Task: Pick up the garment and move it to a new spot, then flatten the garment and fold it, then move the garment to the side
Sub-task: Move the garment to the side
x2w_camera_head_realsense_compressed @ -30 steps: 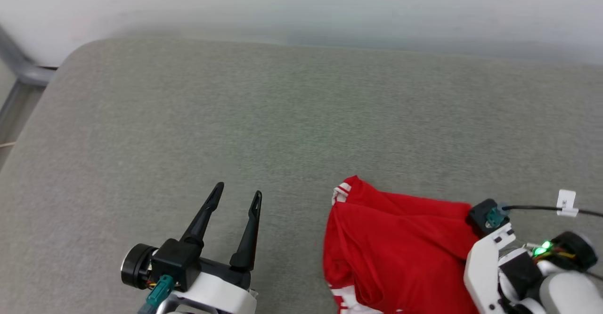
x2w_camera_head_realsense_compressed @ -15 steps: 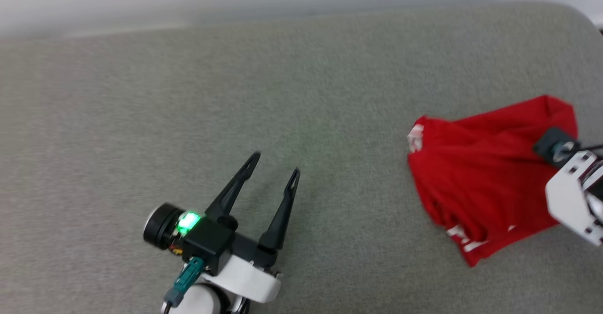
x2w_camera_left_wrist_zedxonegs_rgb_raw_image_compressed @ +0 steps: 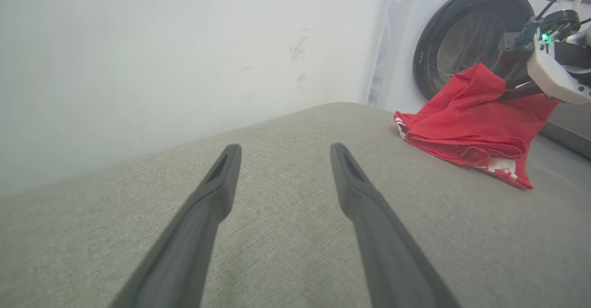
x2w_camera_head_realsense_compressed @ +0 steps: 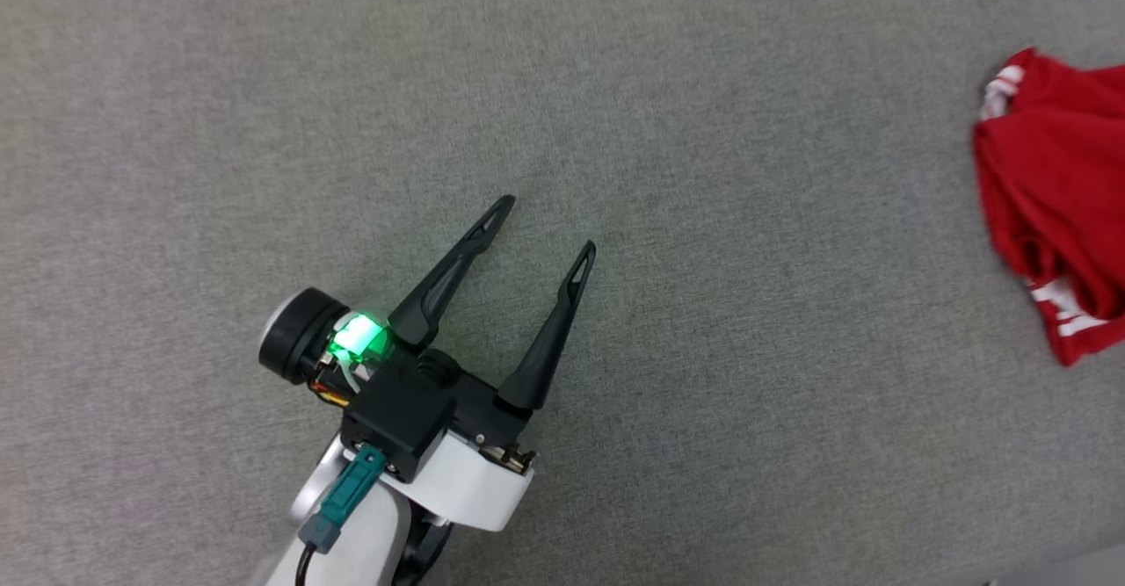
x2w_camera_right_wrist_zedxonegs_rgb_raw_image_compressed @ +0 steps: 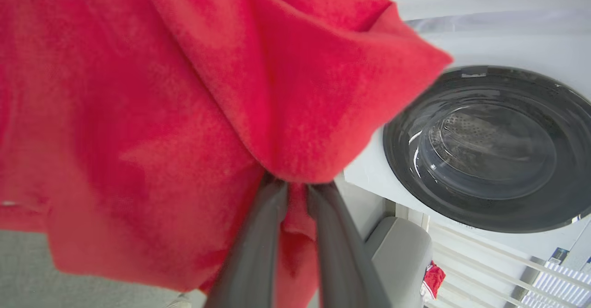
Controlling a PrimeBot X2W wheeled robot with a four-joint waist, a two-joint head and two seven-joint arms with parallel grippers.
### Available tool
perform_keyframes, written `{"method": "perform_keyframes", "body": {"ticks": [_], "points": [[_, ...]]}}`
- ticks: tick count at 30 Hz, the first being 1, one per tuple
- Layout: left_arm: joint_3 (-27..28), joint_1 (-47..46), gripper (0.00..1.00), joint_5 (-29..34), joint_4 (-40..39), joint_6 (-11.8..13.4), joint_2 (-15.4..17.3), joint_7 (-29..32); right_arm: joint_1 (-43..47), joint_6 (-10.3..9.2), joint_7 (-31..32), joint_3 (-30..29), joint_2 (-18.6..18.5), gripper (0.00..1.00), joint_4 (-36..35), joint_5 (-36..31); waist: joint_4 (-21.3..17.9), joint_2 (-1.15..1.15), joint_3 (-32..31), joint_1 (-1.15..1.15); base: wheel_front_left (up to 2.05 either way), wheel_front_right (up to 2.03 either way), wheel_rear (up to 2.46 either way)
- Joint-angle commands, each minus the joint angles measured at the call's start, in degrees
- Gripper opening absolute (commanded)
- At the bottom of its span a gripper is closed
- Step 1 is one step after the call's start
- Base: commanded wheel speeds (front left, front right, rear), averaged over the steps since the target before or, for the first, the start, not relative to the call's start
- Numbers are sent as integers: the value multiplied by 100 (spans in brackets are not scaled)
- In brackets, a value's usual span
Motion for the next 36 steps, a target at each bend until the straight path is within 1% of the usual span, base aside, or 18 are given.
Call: {"method": "perform_keyframes", "body": {"ticks": [1,2,5,6,11,16,21,22,23,24,27,32,36], "points": [[-4,-66,100,26,-25,-10,26,-12,-90,-11,-25,-22,9,0,21,-44,-34,0,134,-1,0,0,0],[-42,-120,100,24,-93,-10,57,-12,-190,-12,-195,-249,92,0,346,-121,-7,0,220,-1,0,0,0],[-11,-148,100,46,-149,-8,120,-12,-300,-11,-431,-534,251,0,754,-298,17,0,308,-1,0,0,0],[-11,-148,100,46,-149,-8,120,-12,-300,-11,-431,-534,251,0,754,-298,17,0,308,-1,0,0,0],[21,-166,100,90,-222,-8,212,-12,-510,-11,-714,-933,544,0,1218,-644,34,0,446,-1,0,0,0],[56,-189,100,124,-285,-6,295,-12,-685,-11,-781,-1258,784,0,1506,-917,38,0,602,-1,0,0,0],[60,-212,100,107,-285,1,313,-12,-782,-11,-772,-1569,948,0,1726,-1168,48,0,653,-1,0,0,0],[55,-218,100,88,-253,6,290,-12,-765,-11,-731,-1744,1030,0,1855,-1218,66,0,615,-1,0,0,0],[54,-222,100,76,-236,14,273,-12,-747,-11,-731,-1820,1060,36,1887,-1297,77,0,582,-1,0,0,0],[52,-225,100,71,-219,22,251,-12,-722,-11,-776,-1895,1084,100,1897,-1375,90,0,539,-1,0,0,0],[63,-194,100,25,-162,42,189,-12,-631,-11,-787,-2114,1205,100,1961,-1546,137,0,350,-1,0,0,0],[201,-35,100,-147,1,84,48,-12,-510,-11,-766,-2338,1285,100,1887,-1740,244,0,-108,-1,0,0,0],[453,147,100,-292,165,134,-55,-12,-433,-11,-840,-2415,1401,100,1645,-1666,349,0,-589,-1,0,0,0]]}}
